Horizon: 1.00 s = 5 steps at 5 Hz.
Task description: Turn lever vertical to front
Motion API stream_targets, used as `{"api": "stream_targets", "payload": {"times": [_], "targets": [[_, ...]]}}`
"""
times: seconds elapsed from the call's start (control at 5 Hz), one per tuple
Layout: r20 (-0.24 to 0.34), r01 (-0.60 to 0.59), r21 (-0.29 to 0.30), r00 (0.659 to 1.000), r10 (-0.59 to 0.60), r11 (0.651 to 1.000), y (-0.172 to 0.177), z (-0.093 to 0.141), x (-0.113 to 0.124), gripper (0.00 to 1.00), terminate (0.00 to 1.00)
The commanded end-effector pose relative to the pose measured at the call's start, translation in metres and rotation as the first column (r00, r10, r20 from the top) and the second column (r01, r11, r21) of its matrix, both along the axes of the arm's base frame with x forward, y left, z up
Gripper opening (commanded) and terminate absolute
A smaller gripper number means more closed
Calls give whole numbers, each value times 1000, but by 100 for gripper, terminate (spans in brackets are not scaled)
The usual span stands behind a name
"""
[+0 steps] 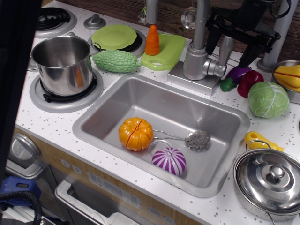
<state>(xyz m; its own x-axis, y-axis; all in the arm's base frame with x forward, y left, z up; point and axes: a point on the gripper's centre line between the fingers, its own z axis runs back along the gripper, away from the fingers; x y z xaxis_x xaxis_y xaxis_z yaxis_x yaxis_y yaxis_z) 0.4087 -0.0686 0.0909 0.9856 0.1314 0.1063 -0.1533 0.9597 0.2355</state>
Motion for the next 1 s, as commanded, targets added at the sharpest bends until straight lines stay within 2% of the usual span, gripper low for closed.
{"api": "stream_targets", "payload": {"times": [0.0, 0.2, 0.6, 0.8], "targets": [[0, 0, 0, 1000, 0, 1000, 0, 0, 0, 100, 0], [42, 15, -13, 999, -15, 1000, 2, 3, 13, 100, 0], [67, 45, 48, 997, -48, 998, 3, 9, 36, 100, 0], [64, 62, 22, 996, -63, 998, 9, 9, 43, 100, 0]]}}
